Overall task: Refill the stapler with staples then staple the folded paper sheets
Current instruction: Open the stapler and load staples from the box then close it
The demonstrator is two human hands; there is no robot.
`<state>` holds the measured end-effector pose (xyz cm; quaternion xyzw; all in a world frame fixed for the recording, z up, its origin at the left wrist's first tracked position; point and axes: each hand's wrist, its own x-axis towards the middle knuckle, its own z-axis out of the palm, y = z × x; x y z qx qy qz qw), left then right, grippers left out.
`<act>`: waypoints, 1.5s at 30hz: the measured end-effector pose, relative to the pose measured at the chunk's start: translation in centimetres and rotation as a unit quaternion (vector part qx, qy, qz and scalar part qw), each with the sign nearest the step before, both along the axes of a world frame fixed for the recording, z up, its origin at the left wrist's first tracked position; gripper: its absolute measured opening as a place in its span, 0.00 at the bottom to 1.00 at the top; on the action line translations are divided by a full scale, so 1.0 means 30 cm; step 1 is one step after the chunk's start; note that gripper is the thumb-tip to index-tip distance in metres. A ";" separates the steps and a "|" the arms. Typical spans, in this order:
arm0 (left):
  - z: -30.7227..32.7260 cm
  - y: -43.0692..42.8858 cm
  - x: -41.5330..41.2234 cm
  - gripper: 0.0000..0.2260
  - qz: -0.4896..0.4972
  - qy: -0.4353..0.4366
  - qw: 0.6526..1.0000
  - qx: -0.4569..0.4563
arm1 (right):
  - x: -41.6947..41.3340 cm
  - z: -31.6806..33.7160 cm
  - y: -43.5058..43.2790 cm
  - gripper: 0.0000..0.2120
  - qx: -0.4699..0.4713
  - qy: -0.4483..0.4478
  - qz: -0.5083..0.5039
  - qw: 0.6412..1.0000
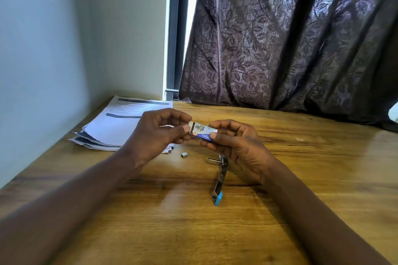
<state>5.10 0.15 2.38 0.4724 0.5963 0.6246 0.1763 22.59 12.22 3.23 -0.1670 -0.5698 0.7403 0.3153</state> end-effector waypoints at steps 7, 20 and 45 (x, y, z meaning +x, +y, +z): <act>0.004 0.003 0.003 0.09 0.015 0.012 1.000 -0.012 | 0.004 -0.003 0.005 0.14 0.013 -0.004 0.008 1.000; -0.011 0.004 0.006 0.07 0.086 0.108 0.990 -0.025 | 0.002 -0.015 0.009 0.14 0.067 -0.028 0.005 0.997; -0.042 0.011 -0.002 0.10 0.062 0.338 0.922 -0.181 | -0.004 -0.015 0.071 0.13 0.033 -0.020 -0.108 0.993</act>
